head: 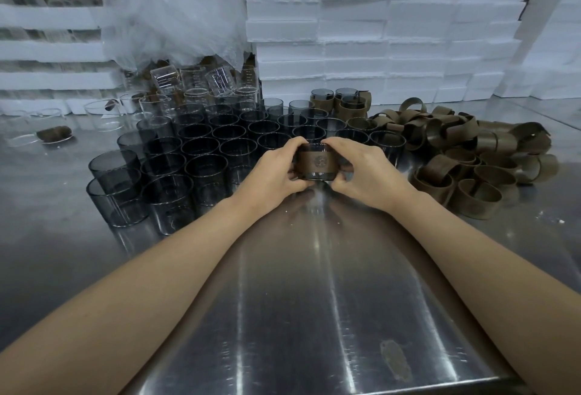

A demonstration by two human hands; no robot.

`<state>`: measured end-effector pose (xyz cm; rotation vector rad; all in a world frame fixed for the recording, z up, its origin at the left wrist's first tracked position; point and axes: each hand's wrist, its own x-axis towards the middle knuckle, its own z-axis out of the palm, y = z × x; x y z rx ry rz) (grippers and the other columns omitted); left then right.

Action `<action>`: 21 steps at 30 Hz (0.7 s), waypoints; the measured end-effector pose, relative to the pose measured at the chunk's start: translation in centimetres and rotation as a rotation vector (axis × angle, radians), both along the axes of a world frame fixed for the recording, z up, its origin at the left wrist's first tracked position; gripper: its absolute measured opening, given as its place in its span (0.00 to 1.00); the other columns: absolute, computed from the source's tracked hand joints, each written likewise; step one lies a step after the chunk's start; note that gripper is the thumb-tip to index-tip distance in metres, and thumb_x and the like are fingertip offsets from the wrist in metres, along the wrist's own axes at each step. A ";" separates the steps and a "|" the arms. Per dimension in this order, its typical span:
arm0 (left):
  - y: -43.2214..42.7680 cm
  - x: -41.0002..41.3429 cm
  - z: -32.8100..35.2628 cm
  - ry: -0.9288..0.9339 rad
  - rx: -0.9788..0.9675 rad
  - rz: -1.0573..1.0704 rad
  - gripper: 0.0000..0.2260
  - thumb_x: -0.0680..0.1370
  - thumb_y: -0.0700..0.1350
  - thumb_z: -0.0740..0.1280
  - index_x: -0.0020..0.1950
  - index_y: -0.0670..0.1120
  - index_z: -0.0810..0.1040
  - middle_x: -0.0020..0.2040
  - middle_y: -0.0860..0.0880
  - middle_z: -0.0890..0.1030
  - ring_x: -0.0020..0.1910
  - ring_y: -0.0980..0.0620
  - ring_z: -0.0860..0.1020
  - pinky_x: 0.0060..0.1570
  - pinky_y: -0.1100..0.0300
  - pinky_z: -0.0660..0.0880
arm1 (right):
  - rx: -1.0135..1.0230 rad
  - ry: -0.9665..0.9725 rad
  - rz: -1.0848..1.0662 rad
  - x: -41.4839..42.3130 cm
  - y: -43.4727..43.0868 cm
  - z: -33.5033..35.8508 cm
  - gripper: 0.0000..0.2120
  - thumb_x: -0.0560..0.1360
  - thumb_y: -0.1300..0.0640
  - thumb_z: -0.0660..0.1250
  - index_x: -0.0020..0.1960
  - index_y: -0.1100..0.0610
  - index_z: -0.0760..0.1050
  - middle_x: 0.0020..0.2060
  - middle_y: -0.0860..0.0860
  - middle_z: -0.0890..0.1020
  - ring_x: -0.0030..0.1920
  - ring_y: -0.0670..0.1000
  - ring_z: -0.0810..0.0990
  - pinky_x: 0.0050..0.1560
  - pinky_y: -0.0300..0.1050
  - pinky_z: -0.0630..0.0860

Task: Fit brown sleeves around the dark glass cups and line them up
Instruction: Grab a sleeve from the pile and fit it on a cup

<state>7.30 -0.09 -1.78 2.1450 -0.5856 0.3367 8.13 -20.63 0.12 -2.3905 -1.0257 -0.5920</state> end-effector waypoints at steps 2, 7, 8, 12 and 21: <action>0.0 0.0 0.0 0.014 -0.026 -0.002 0.26 0.72 0.37 0.75 0.66 0.49 0.69 0.58 0.49 0.78 0.52 0.60 0.81 0.54 0.64 0.79 | 0.037 0.068 0.017 0.1 -0.1 0.1 0.28 0.70 0.66 0.72 0.69 0.59 0.70 0.60 0.53 0.78 0.57 0.50 0.79 0.60 0.44 0.77; -0.2 -0.1 0.1 0.047 -0.092 -0.006 0.27 0.71 0.34 0.76 0.63 0.51 0.69 0.55 0.54 0.76 0.48 0.64 0.82 0.49 0.66 0.80 | 0.417 0.538 0.125 0.1 -0.8 0.4 0.39 0.69 0.74 0.70 0.72 0.46 0.63 0.67 0.45 0.71 0.56 0.36 0.79 0.53 0.31 0.76; -0.2 -0.1 0.1 0.049 -0.100 -0.011 0.27 0.71 0.34 0.76 0.63 0.51 0.69 0.55 0.56 0.76 0.49 0.63 0.82 0.48 0.64 0.80 | 0.430 0.578 0.131 0.2 -1.0 0.4 0.40 0.69 0.75 0.69 0.72 0.45 0.62 0.68 0.46 0.70 0.56 0.37 0.79 0.53 0.32 0.76; -0.3 -0.3 0.2 0.043 -0.110 -0.006 0.27 0.70 0.34 0.76 0.64 0.48 0.70 0.53 0.60 0.74 0.45 0.65 0.82 0.46 0.65 0.80 | 0.387 0.588 0.153 0.1 -1.0 0.4 0.38 0.68 0.74 0.71 0.70 0.47 0.66 0.69 0.48 0.71 0.58 0.41 0.80 0.53 0.35 0.78; -0.5 -1.4 0.8 -0.002 -0.098 0.007 0.26 0.70 0.36 0.77 0.64 0.50 0.71 0.59 0.51 0.77 0.53 0.57 0.81 0.53 0.65 0.79 | 0.237 0.349 0.111 -0.5 -0.8 1.0 0.33 0.64 0.57 0.81 0.65 0.46 0.71 0.58 0.41 0.76 0.57 0.41 0.78 0.56 0.37 0.78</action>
